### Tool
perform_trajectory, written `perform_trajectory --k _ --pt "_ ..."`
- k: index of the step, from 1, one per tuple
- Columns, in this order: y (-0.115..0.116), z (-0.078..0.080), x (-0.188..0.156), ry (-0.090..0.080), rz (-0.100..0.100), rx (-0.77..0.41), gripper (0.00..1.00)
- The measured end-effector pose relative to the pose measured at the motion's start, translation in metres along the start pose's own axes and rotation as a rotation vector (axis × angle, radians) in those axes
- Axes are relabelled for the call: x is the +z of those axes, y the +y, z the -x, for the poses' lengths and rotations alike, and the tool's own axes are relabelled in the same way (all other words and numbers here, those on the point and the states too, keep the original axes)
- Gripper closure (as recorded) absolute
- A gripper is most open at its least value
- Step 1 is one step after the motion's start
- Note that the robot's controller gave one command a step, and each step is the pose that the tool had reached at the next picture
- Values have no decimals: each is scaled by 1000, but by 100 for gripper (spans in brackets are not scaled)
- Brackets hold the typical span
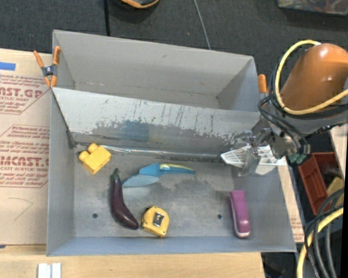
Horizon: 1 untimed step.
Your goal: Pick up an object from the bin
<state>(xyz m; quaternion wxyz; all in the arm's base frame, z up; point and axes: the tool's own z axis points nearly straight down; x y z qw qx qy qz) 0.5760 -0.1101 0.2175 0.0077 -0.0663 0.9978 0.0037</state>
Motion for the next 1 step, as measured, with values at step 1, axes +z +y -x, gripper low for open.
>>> perform_trajectory --k 1 --pt "0 0 1 1 1 0 100"
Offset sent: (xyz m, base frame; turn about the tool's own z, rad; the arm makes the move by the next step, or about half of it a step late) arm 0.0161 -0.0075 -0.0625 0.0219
